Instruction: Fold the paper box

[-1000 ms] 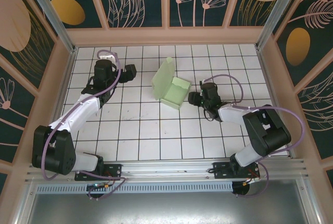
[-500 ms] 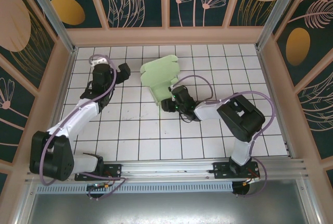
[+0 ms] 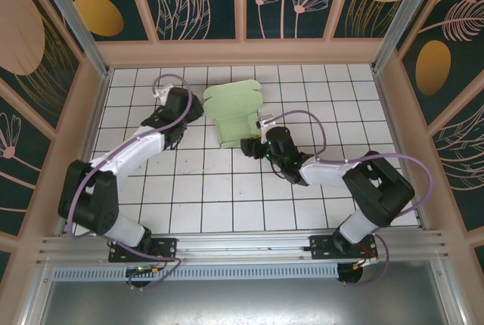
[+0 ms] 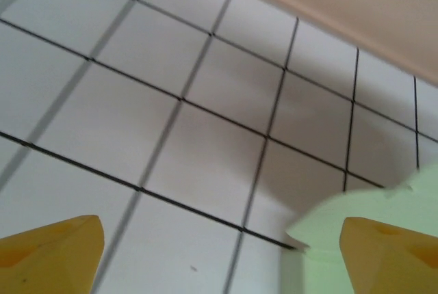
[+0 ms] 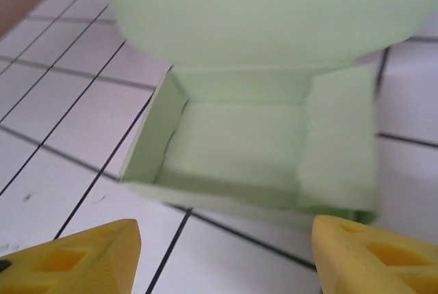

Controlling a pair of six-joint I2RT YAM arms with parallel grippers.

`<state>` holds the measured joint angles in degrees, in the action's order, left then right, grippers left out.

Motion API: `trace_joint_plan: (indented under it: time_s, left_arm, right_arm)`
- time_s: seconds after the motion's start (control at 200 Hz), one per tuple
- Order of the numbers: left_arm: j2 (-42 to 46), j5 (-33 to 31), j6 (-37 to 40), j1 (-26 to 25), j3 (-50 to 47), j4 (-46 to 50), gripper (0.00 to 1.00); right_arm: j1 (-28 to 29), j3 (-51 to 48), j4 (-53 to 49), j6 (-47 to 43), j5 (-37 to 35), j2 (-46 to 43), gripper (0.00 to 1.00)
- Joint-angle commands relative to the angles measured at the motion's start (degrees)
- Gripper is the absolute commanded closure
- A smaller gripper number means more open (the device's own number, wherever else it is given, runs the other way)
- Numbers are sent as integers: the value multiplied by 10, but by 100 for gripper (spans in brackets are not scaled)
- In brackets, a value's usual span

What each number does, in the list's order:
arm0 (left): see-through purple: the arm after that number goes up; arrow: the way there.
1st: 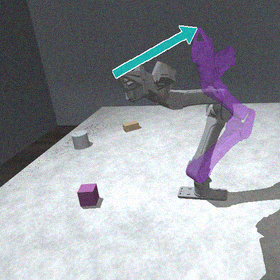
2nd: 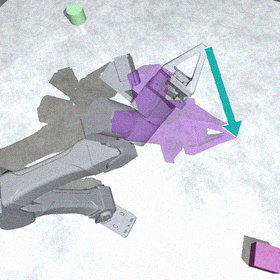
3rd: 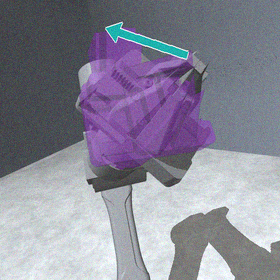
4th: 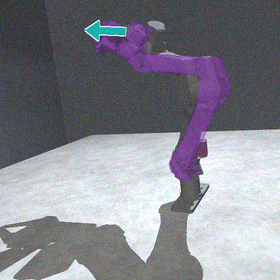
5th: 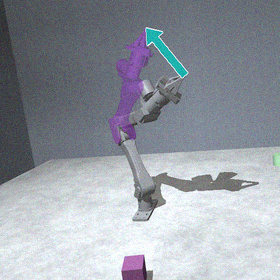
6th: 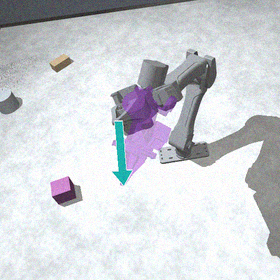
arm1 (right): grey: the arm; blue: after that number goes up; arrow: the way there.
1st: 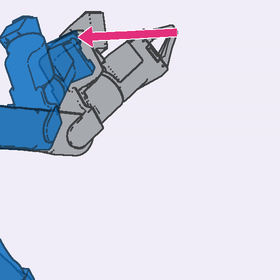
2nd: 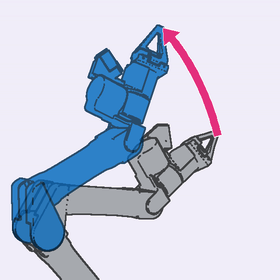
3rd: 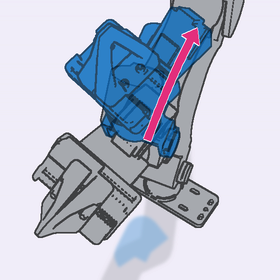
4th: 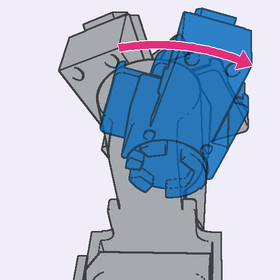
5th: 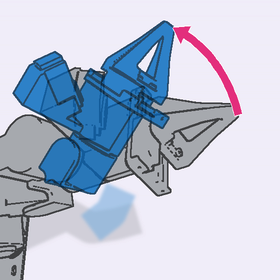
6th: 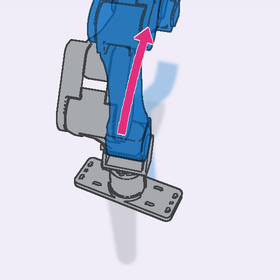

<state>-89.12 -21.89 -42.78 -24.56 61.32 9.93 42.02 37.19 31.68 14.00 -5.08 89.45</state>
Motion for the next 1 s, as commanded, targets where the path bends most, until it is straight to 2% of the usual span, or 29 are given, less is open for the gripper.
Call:
trace_joint_plan:
  time_s: [0.0,0.135,0.235,0.395,0.816,0.996]
  left_arm:
    - [-41,-19,-57,-28,43,75,19]
    - [-76,22,-106,-61,52,63,26]
    - [-111,42,-103,-79,65,56,32]
    - [-159,58,-76,-82,103,79,40]
    - [-216,78,-54,-82,125,83,56]
    - [-238,88,-47,-82,131,80,66]
  right_arm:
    - [-19,-20,22,-7,-42,-23,32]
    - [-38,-29,16,-1,-42,-27,32]
    - [-43,-32,14,0,-43,-25,32]
    - [-47,-30,13,-1,-42,-18,32]
    - [-52,-14,7,-6,-39,3,32]
    - [-52,-2,-8,-8,-43,1,32]
